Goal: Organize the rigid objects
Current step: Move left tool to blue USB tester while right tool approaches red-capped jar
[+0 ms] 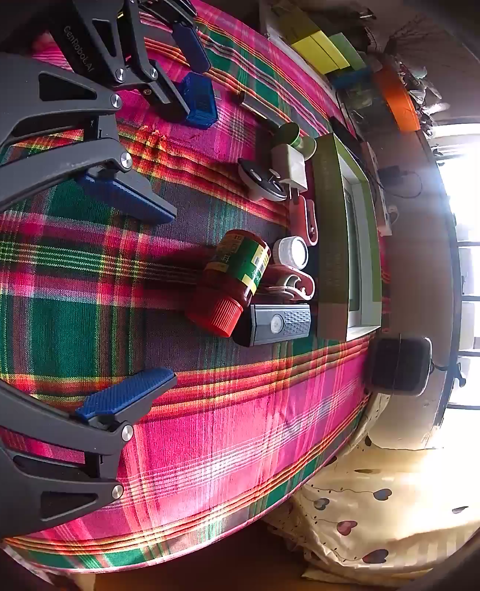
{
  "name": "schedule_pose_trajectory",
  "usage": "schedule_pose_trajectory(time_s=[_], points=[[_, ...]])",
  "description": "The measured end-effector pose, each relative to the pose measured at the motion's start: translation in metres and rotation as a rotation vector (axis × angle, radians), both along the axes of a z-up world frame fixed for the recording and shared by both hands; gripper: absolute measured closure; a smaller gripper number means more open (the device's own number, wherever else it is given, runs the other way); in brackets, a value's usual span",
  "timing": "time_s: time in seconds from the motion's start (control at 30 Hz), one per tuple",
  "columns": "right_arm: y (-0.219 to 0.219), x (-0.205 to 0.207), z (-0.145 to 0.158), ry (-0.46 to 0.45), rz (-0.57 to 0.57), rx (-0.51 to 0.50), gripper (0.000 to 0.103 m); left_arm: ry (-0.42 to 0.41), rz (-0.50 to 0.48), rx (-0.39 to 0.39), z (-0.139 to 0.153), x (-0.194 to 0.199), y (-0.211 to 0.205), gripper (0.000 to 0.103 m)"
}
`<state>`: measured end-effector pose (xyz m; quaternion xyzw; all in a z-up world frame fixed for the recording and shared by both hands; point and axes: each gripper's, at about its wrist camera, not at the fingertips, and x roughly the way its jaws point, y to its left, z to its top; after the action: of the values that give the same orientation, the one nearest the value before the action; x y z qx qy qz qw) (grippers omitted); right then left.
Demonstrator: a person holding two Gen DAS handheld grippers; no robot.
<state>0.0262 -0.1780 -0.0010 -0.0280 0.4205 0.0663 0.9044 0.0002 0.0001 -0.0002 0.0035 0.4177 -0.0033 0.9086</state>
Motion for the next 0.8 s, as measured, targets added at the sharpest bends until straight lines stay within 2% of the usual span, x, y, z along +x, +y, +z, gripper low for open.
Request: schedule_pose_trajectory(time_s=[0.47, 0.8], points=[[0.0, 0.0, 0.0, 0.0, -0.002, 0.0, 0.023, 0.018, 0.024, 0.01, 0.002, 0.009, 0.0, 0.025], [0.004, 0.0, 0.0, 0.003, 0.002, 0.002, 0.023, 0.028, 0.0, 0.001, -0.002, 0.011, 0.0, 0.025]])
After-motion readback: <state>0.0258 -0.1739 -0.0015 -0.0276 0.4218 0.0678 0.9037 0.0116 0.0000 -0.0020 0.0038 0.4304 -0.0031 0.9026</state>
